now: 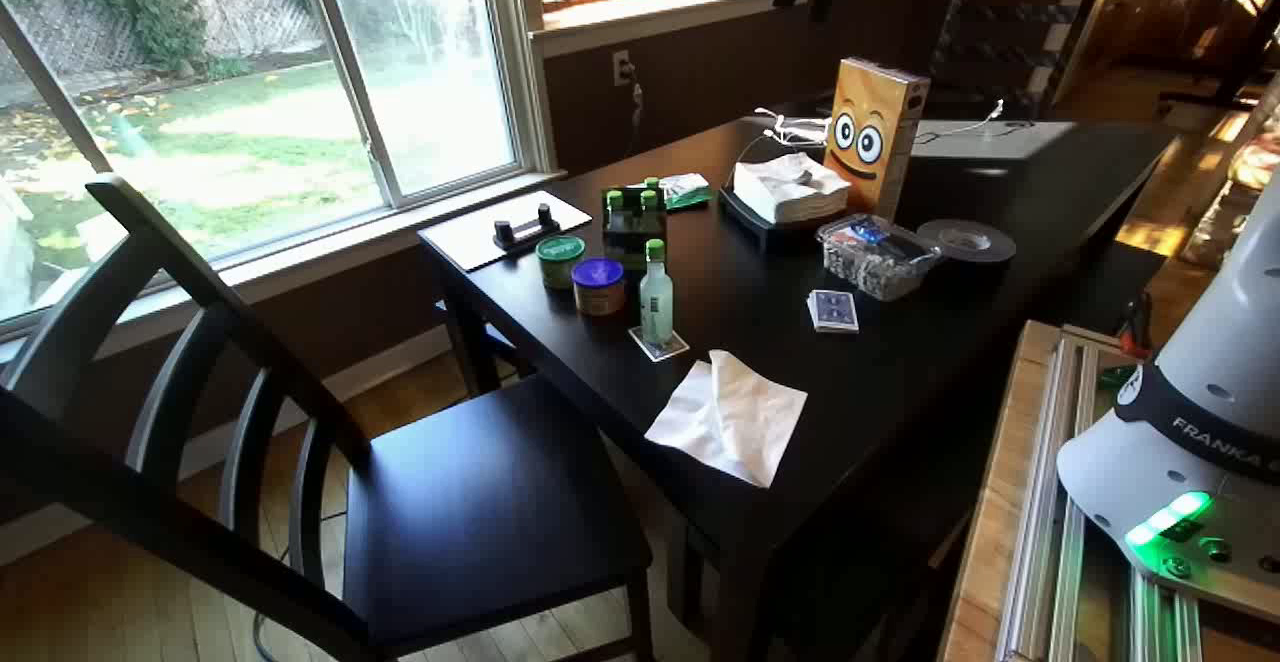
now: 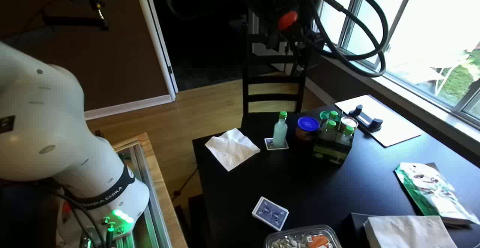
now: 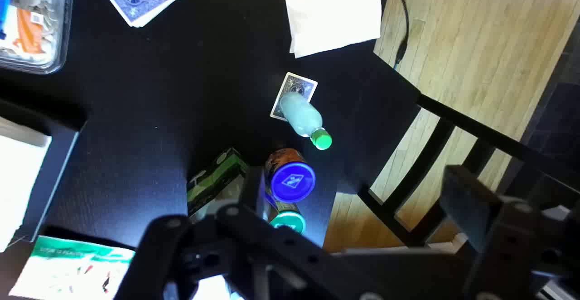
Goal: Remove the glass bottle from the box.
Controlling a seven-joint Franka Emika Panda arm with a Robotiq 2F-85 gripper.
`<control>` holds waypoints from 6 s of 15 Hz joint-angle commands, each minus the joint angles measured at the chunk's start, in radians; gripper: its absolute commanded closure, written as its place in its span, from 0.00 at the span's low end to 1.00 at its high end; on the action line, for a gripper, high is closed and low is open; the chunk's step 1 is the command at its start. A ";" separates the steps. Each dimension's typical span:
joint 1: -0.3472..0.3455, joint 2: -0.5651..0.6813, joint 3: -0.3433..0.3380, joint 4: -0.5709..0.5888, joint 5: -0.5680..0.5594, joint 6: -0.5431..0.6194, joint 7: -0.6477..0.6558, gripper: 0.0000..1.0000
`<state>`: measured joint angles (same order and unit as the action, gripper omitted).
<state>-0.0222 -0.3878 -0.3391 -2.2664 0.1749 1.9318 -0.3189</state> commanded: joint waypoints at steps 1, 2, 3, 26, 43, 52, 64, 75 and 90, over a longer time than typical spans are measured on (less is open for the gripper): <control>-0.037 0.006 0.031 0.002 0.014 -0.005 -0.012 0.00; -0.037 0.006 0.031 0.002 0.014 -0.005 -0.012 0.00; -0.037 0.006 0.031 0.001 0.014 -0.005 -0.012 0.00; -0.037 0.006 0.032 -0.003 0.014 -0.005 -0.010 0.00; -0.110 0.264 0.326 0.000 -0.153 0.690 0.905 0.00; -0.224 0.445 0.286 0.079 -0.814 0.749 1.561 0.00; -0.062 0.473 0.265 0.100 -0.984 0.424 1.827 0.00; -0.038 0.648 0.268 0.132 -0.574 0.582 1.387 0.00; -0.002 0.835 0.191 0.290 -0.420 0.703 1.281 0.14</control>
<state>-0.0453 0.3893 -0.1233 -2.0280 -0.2987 2.6092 1.0039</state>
